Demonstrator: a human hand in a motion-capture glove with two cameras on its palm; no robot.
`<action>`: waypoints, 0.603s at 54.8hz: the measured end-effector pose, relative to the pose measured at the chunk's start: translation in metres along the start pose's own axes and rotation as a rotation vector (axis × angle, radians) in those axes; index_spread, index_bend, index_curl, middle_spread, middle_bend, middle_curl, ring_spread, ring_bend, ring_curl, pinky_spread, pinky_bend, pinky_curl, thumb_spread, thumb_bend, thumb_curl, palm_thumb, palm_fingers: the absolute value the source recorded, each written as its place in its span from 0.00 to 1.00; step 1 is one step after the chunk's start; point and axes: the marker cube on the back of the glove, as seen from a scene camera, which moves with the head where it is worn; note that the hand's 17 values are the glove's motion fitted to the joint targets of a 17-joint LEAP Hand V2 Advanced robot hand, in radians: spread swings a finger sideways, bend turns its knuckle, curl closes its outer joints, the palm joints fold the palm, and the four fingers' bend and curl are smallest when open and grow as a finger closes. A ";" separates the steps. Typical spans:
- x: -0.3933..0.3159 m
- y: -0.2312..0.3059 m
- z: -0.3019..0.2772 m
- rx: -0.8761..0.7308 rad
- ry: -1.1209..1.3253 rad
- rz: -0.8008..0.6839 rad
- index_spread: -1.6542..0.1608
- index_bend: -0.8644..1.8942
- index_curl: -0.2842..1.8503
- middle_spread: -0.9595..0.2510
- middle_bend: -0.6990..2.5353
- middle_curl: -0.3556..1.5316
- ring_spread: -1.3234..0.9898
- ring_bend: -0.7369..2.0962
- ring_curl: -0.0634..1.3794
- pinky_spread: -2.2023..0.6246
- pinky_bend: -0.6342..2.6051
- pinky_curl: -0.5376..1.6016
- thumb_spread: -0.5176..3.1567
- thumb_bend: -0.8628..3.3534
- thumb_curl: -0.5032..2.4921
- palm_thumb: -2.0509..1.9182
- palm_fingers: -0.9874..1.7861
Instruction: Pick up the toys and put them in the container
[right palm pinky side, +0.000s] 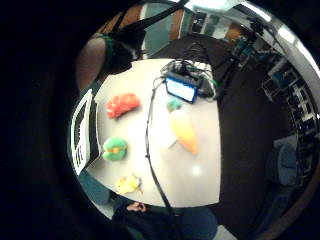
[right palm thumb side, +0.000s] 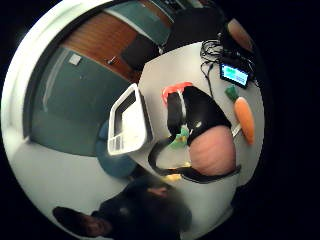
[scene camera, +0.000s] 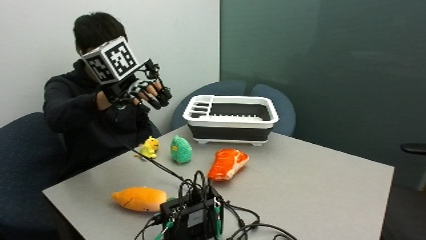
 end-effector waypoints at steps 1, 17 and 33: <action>-0.001 -0.001 0.000 -0.004 -0.001 -0.002 0.87 0.38 0.14 0.77 0.32 0.22 0.54 0.38 0.08 0.77 0.31 0.28 0.26 0.23 0.17 0.54 0.60; -0.039 -0.028 0.004 -0.096 0.052 -0.014 0.82 0.37 0.20 0.74 0.35 0.28 0.49 0.41 0.16 0.76 0.33 0.34 0.50 0.24 0.21 0.54 0.54; -0.074 -0.071 0.010 -0.175 0.190 -0.081 0.80 0.38 0.23 0.73 0.36 0.32 0.48 0.43 0.18 0.76 0.34 0.37 0.56 0.24 0.23 0.53 0.51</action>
